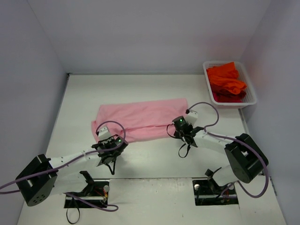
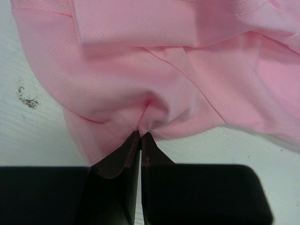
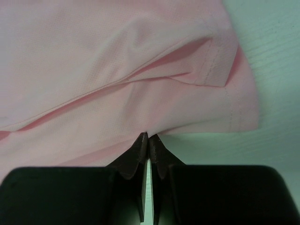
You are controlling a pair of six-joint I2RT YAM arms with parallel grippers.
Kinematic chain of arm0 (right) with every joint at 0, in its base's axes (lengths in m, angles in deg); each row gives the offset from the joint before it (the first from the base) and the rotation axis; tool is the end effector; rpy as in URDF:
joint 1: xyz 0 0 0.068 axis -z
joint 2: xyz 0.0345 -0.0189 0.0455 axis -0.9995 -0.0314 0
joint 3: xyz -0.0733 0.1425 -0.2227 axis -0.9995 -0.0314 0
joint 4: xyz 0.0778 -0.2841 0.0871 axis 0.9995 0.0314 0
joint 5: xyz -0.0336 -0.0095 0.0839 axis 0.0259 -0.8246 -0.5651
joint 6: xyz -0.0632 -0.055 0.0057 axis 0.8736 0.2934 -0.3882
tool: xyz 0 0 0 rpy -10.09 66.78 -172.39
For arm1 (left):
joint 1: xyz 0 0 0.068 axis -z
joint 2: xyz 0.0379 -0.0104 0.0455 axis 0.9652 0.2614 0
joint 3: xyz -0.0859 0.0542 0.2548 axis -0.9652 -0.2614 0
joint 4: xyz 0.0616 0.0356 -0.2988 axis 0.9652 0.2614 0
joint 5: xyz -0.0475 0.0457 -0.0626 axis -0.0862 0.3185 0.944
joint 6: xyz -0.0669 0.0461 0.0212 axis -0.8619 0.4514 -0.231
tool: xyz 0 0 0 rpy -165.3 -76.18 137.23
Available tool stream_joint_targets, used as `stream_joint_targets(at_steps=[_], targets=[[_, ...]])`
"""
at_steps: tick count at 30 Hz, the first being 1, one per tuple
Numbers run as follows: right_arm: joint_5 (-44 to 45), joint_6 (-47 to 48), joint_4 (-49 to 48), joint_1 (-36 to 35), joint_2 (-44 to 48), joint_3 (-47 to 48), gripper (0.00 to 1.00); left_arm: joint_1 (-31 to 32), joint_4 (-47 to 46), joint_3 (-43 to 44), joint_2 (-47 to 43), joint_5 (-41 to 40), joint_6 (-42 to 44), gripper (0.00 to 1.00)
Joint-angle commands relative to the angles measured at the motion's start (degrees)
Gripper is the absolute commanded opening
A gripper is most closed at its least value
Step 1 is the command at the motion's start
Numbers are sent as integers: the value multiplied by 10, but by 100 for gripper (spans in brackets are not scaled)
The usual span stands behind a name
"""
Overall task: Fold and stack the t-shirts
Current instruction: Fold the tshirt
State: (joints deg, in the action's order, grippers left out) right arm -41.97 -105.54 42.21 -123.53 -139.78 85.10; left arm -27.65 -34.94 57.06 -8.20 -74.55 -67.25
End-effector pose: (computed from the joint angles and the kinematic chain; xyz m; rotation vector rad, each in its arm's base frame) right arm 0.2844 0.1709 0.0992 0.4494 2.2248 0.3929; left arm 0.1902 -0.1529 0.0929 -0.8052 2.3206 -0.2780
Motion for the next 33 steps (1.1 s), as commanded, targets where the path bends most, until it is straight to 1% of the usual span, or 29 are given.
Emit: stream_joint_targets(at_steps=[1,9,18,28,33], targets=[[36,12,6,-3,15,40,0,0,39,15,-3,7,19,0],[39,39,22,-3,9,84,0,-1,57,59,-8,-10,47,0],[45,47,30,-1,18,92,0,-10,69,95,-7,-21,82,0],[44,68,35,9,17,117,0,-63,65,121,-19,-4,144,0],[39,79,36,18,8,134,0,-107,47,130,-19,28,183,0]])
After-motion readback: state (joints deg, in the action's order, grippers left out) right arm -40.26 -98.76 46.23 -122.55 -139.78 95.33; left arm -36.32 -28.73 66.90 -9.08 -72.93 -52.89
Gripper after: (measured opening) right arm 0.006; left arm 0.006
